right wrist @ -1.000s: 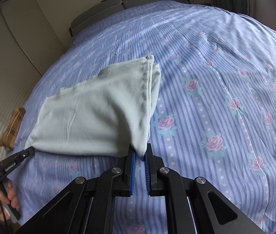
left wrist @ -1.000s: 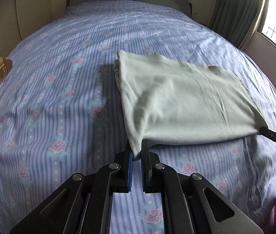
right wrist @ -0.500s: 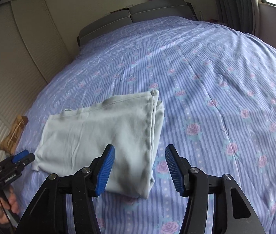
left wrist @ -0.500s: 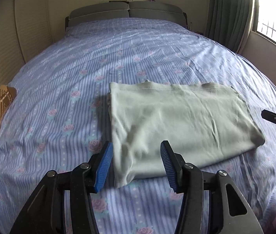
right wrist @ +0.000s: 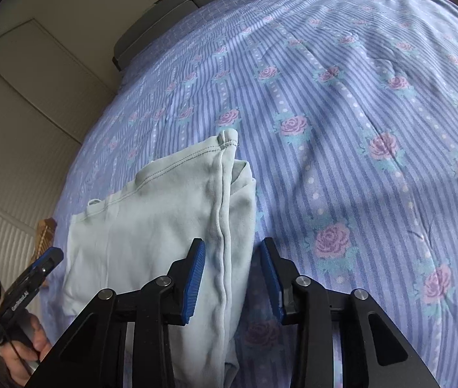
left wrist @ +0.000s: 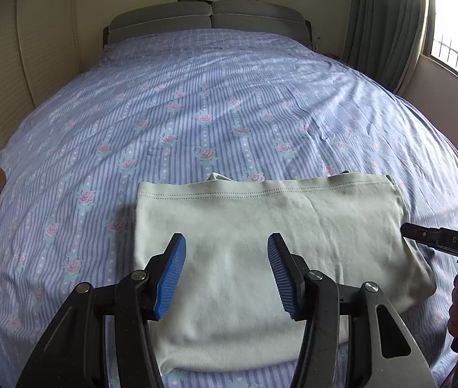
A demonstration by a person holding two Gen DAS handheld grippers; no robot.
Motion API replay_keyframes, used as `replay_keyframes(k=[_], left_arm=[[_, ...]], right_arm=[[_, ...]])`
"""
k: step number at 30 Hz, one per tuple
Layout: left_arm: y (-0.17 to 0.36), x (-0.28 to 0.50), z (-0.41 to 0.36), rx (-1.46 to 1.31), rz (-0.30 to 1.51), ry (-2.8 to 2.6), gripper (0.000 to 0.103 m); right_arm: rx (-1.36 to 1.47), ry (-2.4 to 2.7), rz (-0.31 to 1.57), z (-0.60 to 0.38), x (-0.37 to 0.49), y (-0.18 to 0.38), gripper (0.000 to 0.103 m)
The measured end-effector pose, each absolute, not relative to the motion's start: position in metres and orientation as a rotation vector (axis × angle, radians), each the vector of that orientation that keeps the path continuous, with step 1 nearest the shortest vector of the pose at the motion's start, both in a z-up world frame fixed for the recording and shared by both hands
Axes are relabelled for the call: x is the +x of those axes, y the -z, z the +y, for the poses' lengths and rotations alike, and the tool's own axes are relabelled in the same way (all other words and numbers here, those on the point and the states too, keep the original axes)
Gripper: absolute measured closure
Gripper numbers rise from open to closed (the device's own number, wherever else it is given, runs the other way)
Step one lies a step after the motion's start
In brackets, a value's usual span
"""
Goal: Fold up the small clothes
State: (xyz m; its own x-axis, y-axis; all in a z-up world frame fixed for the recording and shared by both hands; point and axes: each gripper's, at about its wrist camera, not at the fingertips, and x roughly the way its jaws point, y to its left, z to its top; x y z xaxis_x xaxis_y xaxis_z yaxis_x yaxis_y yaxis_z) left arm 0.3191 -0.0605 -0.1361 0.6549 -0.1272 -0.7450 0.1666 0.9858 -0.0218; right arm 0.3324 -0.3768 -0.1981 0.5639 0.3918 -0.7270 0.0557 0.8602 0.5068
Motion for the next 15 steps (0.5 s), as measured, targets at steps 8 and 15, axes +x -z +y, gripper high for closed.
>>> replay_keyframes(k=[8,15], left_arm=[[0.123,0.312,-0.049,0.047,0.81,0.157,0.051],[0.104,0.298,-0.013,0.005,0.785,0.125,0.051]], right_arm=[[0.447,-0.19,0.902,-0.349,0.325,0.169,0.093],[0.416,-0.216,0.852,-0.304,0.316,0.123,0.093]])
